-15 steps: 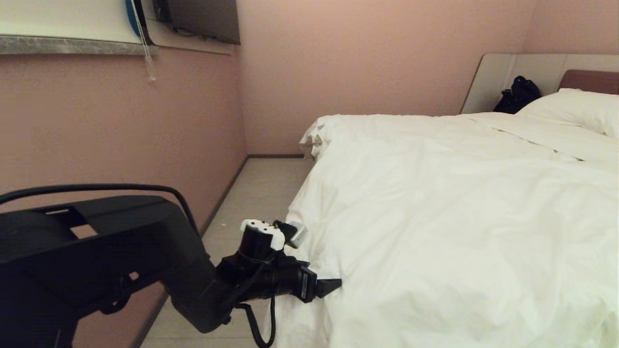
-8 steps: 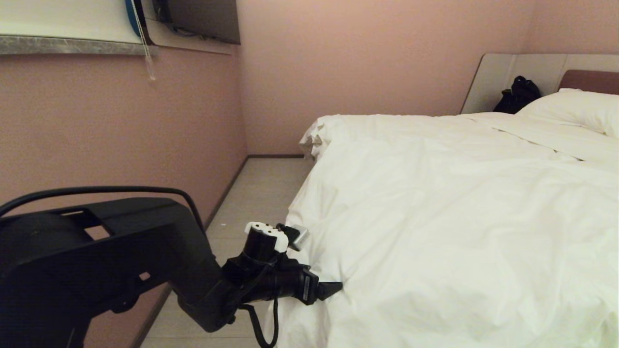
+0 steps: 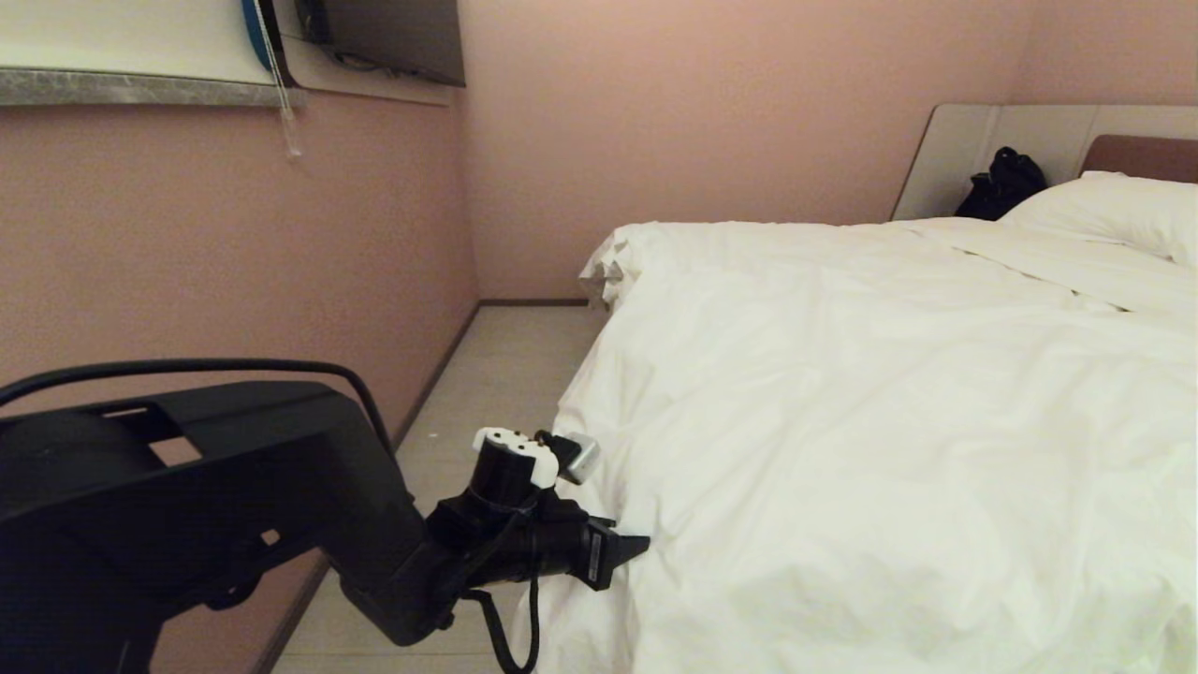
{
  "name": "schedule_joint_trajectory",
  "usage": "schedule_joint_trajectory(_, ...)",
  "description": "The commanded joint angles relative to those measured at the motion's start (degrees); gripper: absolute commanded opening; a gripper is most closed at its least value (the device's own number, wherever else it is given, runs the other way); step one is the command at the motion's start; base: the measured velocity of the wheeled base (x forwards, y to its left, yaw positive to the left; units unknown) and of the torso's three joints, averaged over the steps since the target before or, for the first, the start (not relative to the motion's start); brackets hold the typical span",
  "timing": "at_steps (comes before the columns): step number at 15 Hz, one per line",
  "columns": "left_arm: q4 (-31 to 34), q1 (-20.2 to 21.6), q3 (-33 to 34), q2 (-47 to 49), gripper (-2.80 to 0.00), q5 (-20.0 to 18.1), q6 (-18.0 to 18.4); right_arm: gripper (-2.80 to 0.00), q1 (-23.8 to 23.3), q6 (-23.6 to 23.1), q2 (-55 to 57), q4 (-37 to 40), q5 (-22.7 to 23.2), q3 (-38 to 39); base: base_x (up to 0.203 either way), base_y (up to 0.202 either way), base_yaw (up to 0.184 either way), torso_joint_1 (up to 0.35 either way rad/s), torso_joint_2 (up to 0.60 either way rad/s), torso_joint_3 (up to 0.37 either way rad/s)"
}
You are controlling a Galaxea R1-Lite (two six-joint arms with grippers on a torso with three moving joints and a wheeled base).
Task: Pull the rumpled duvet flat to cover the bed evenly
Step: Flatten the corners of the folded blanket
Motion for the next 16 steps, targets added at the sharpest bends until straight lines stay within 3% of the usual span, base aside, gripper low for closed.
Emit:
schedule_joint_trajectory(1, -0.21, -0.05, 0.27, -1.31, -2.8, -0.16, -0.17, -2.8, 0.06, -0.03, -0.02, -0.01, 0.01, 0.0, 0.0, 0.0, 0.0, 0.0, 0.0, 0.0)
schedule_joint_trajectory(9, -0.08, -0.1, 3.37, -3.71, -2.8, -0.15, -0.29, -2.8, -0.01, -0.03, -0.02, -0.01, 0.01, 0.0, 0.0, 0.0, 0.0, 0.0, 0.0, 0.0)
schedule_joint_trajectory(16, -0.54, -0.11, 13.03, -12.71, -2.8, -0.36, -3.56, -2.8, -0.03, -0.03, -0.02, -0.01, 0.01, 0.0, 0.0, 0.0, 0.0, 0.0, 0.0, 0.0)
